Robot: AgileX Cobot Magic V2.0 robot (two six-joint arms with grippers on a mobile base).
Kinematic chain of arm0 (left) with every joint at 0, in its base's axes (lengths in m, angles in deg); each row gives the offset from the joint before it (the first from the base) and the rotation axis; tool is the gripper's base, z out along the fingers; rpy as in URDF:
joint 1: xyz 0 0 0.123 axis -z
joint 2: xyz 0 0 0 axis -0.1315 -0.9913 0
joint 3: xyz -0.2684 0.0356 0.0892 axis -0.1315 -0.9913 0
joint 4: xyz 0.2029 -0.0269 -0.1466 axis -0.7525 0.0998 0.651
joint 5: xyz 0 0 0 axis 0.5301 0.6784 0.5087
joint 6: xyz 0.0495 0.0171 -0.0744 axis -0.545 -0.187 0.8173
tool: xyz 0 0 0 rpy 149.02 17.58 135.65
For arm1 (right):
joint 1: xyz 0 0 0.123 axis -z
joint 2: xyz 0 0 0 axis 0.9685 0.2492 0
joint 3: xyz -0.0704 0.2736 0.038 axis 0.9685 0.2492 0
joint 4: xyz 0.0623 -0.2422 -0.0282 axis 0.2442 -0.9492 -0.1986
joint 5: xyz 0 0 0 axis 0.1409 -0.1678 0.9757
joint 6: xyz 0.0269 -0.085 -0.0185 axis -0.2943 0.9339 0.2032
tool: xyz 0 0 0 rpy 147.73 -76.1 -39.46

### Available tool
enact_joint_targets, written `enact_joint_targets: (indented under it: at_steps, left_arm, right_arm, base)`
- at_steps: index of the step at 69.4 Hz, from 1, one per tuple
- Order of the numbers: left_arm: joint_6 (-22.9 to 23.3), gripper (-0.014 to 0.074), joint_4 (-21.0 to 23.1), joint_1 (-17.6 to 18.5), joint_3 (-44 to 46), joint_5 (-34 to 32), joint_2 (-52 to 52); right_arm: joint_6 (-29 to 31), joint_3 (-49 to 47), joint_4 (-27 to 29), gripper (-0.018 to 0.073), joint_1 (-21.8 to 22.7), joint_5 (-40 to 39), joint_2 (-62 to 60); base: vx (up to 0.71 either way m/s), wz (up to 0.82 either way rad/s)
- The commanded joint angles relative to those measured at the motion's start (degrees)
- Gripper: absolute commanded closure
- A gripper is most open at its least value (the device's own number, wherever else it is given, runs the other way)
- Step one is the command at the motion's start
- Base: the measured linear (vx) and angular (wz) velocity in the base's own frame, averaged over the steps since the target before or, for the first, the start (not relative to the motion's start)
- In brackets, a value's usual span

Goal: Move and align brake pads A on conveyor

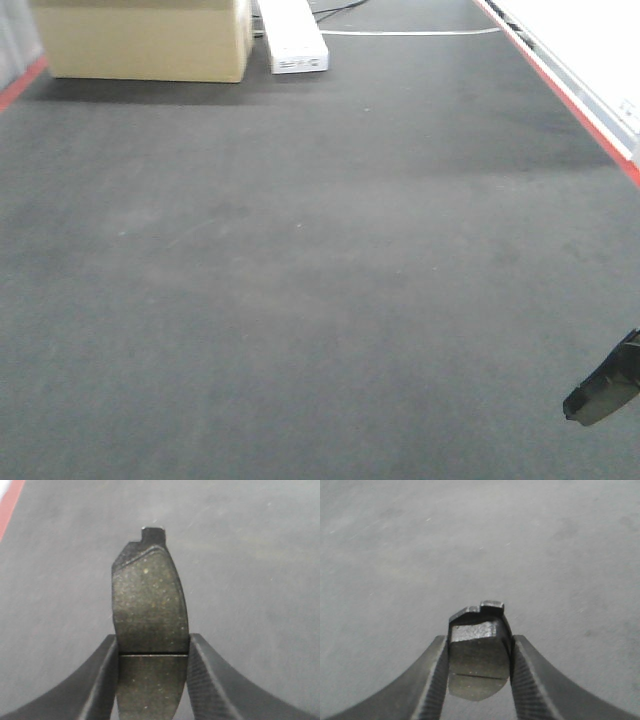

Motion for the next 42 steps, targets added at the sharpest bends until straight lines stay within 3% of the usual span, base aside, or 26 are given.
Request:
enact_joint_targets:
  at_steps: [1, 42]
  left_arm:
    - [0.29, 0.0602, -0.47, 0.23, 1.21, -4.72, -0.30]
    - [0.29, 0.0602, -0.47, 0.23, 1.21, -4.72, -0.30]
  right_arm:
    - [0.56, -1.83, -0.05, 0.0571, 0.25, -4.83, 0.13]
    - [0.56, -1.83, -0.05, 0.0571, 0.25, -4.83, 0.13]
  base:
    - [0.12, -0.14]
    - [0.04, -0.02]
